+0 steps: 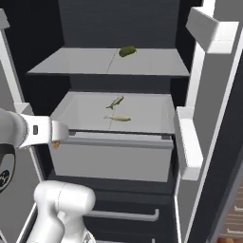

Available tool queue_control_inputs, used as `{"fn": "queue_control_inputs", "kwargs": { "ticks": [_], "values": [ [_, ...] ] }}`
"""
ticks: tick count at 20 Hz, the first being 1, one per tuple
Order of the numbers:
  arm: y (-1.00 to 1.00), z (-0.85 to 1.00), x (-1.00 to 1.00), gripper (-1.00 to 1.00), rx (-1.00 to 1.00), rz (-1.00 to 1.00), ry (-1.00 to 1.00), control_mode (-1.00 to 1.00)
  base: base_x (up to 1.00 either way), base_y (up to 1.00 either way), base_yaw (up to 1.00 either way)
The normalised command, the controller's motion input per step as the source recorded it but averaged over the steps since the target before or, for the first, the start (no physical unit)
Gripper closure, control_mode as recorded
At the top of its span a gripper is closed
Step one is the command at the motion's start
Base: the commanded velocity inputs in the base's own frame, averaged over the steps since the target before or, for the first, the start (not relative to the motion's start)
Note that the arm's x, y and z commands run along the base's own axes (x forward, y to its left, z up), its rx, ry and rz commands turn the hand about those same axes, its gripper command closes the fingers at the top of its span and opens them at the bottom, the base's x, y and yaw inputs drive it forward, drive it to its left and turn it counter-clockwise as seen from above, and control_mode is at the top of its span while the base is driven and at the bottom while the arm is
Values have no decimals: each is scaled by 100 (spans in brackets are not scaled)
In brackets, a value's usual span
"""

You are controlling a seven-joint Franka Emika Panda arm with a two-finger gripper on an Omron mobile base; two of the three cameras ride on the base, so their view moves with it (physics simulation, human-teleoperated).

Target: Transport the fish and onion to the fridge. Place the fish on the rack containing meat and place the onion on the rack containing the vegetable, ensuring meats and vegetables are on different racks.

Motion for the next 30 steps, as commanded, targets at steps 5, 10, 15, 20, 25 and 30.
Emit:
{"fn": "queue_control_inputs", "kwargs": {
  "ticks": [5, 10, 15, 20, 25, 30],
  "values": [
    [0, 0, 0, 100, 0, 0, 0, 100, 42, -44, 11],
    [0, 0, 0, 100, 0, 0, 0, 100, 100, -26, 19],
    [0, 0, 0, 100, 0, 0, 0, 100, 79, -3, 21],
    [0, 0, 9, 100, 0, 0, 0, -100, 49, -1, 10],
    [-7, 16, -1, 100, 2, 0, -1, -100, 0, 0, 0],
    [-3, 49, -27, 100, 0, 0, -14, -100, 0, 0, 0]
  ]
}}
